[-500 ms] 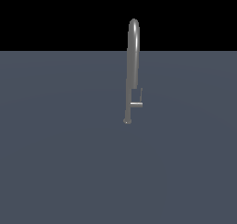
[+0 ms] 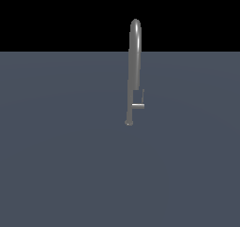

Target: Turn on the faucet by rotating a designated handle.

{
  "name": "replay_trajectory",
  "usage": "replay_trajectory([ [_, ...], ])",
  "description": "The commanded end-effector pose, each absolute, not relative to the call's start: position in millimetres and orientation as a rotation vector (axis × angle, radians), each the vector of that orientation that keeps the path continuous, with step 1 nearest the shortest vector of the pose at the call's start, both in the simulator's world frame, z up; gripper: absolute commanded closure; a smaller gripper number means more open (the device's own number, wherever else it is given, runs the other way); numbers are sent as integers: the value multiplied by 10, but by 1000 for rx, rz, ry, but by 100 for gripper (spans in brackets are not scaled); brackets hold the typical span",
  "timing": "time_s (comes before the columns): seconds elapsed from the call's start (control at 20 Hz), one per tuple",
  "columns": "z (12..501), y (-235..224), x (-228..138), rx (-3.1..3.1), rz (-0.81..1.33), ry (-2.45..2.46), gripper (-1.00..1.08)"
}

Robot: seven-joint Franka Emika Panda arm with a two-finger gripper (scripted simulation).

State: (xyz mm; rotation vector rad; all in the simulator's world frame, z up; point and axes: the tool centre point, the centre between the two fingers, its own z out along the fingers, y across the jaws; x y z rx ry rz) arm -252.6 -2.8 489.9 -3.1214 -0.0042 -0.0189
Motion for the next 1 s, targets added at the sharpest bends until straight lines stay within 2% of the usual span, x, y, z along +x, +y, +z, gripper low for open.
replay_trajectory([
  [0.0,4984,-35,-2522,-3099,-54,11,108],
  [0.45,5479,-146,-2509,-2932,-226,105,108],
  [0.95,6043,-524,-2465,-2629,-337,238,108],
])
